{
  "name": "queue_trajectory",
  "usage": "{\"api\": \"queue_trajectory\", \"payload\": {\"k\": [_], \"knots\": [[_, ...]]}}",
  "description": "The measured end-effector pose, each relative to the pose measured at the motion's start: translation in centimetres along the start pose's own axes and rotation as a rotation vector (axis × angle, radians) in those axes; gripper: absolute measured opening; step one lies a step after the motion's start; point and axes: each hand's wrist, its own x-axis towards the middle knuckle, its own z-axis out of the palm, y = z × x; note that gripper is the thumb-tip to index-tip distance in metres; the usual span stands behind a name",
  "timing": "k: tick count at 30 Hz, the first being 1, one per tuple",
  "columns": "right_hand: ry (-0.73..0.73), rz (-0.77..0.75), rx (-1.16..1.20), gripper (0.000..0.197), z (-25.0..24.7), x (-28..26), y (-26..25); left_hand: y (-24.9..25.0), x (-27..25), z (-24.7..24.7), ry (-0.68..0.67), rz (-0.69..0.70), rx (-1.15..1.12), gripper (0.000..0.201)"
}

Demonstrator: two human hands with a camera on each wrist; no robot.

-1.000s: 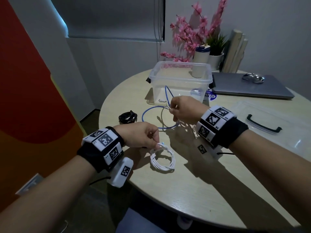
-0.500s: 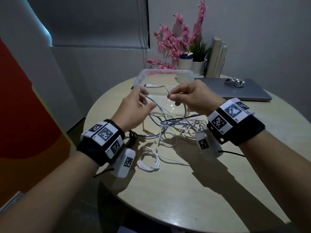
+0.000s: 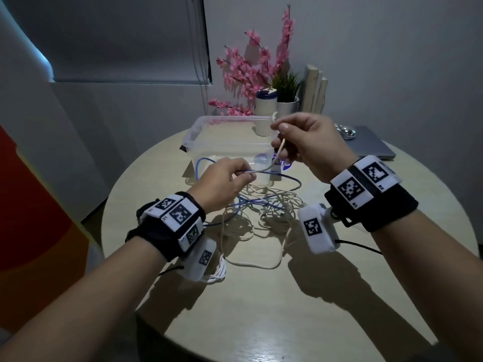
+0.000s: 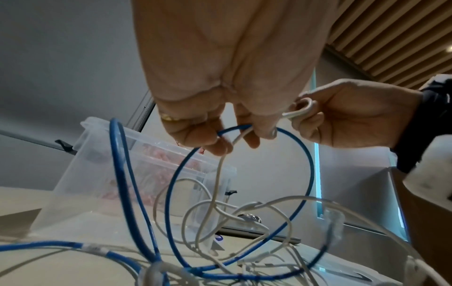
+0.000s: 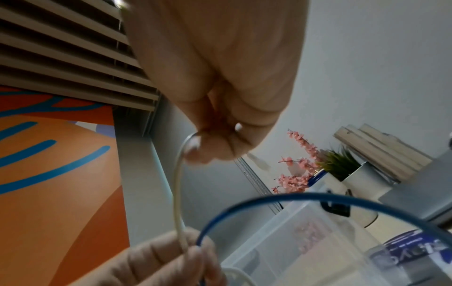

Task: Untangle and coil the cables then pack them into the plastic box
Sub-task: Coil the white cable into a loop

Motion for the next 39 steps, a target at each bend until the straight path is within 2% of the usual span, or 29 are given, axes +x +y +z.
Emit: {"api": "queue_trajectory", "payload": {"k": [5,8,11,14,16,17,18,20,22,23,25,27,30,32,35,39], "knots": [[-0.014,0.109,0.013,0.025,-0.5,0.1,1.1,-0.3,1.1,-0.6,0.036,0.025,0.052,0.03],[0.013,0.054,-0.126,0.018,-0.7,0.2,1.8,-0.2,1.3,-0.9,0.211,0.011,-0.01,0.031],[0.055,-0.041,-0.415,0.01,-1.0,0.5,2.4,0.3,1.5,-1.5,0.363,0.072,-0.067,0.024],[0.023,-0.043,-0.452,0.014,-1.1,0.5,2.4,1.3,1.8,-1.9,0.332,0.014,-0.252,0.022],[-0.039,-0.037,-0.411,0.006,-0.8,0.3,2.7,1.7,2.1,-2.0,0.321,-0.05,-0.369,0.02],[-0.061,-0.041,-0.438,0.01,-0.6,0.2,2.9,1.8,2.3,-2.1,0.323,-0.072,-0.436,0.022],[-0.062,-0.048,-0.48,0.023,-0.6,0.2,3.3,1.9,2.4,-2.2,0.326,-0.091,-0.511,0.024],[0.075,-0.087,-0.539,0.037,-0.3,0.1,3.7,2.0,2.6,-2.6,0.332,-0.131,-0.637,0.027],[0.168,-0.138,-0.49,0.029,-0.1,-0.3,3.6,1.9,2.6,-3.0,0.331,-0.158,-0.724,0.028],[0.129,-0.138,-0.447,0.025,-0.1,-0.3,3.5,1.9,2.6,-3.2,0.329,-0.165,-0.77,0.028],[-0.044,-0.069,-0.415,0.02,0.5,-0.5,3.5,2.0,2.6,-3.5,0.313,-0.169,-0.885,0.028],[-0.18,0.044,-0.439,0.026,1.3,-0.7,3.7,2.5,2.6,-3.9,0.292,-0.154,-1.002,0.028],[-0.264,0.132,-0.608,0.043,2.2,-0.5,4.6,3.5,2.3,-4.6,0.282,-0.089,-1.127,0.03],[-0.289,0.114,-0.707,0.041,2.4,-0.3,5.1,4.1,2.1,-5.1,0.286,-0.047,-1.182,0.03],[-0.245,0.058,-0.762,0.032,2.2,0.0,5.2,4.4,1.9,-5.8,0.313,-0.017,-1.241,0.031],[-0.111,0.061,-0.721,0.034,1.3,0.7,5.3,3.9,1.9,-6.2,0.398,-0.066,-1.235,0.031]]}}
